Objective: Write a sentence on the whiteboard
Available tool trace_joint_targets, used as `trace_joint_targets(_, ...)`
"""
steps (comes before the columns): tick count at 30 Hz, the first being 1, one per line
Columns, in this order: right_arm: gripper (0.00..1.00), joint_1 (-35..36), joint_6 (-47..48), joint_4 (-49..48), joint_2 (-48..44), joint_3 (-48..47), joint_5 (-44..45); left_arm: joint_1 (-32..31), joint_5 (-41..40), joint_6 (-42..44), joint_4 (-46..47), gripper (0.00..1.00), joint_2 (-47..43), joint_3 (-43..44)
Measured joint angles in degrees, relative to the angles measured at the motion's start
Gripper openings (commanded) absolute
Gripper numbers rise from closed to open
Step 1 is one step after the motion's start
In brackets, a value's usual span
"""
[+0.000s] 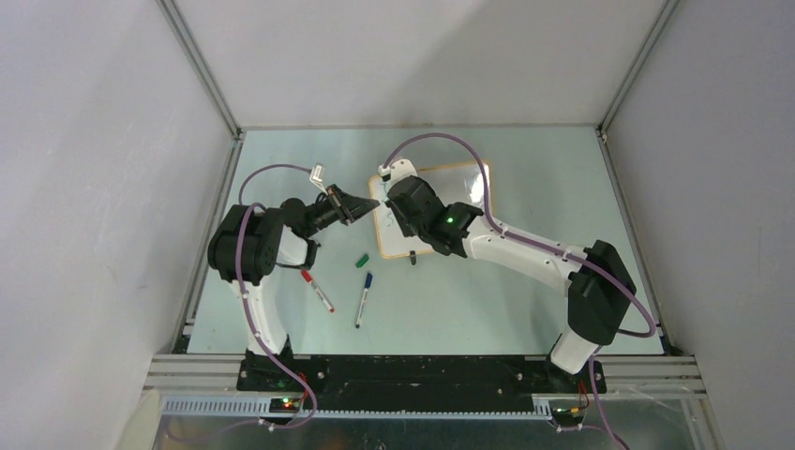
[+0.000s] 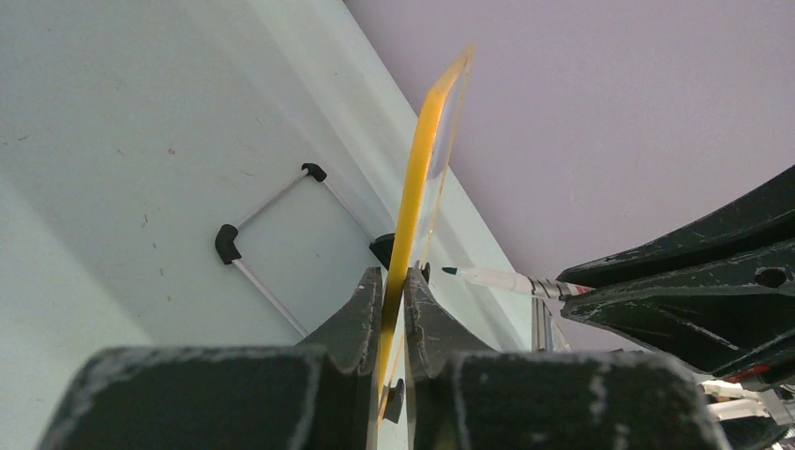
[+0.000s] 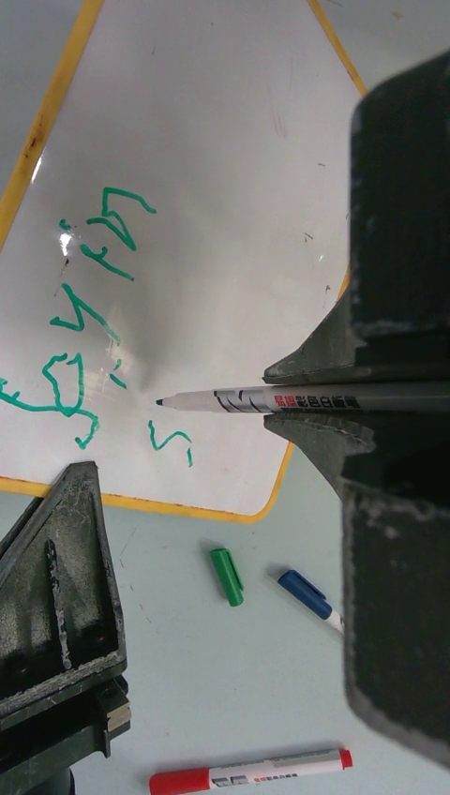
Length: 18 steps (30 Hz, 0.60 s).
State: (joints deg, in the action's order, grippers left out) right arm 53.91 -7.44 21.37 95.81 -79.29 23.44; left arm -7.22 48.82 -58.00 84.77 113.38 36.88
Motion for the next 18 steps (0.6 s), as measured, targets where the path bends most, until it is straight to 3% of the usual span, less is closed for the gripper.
trace_joint_targets(18,0.00,-0.17,-0.04,0.92,2.58,0.09,-0.42,0.00,-0.02,0.00,0.00,0.00,0.00,0.00)
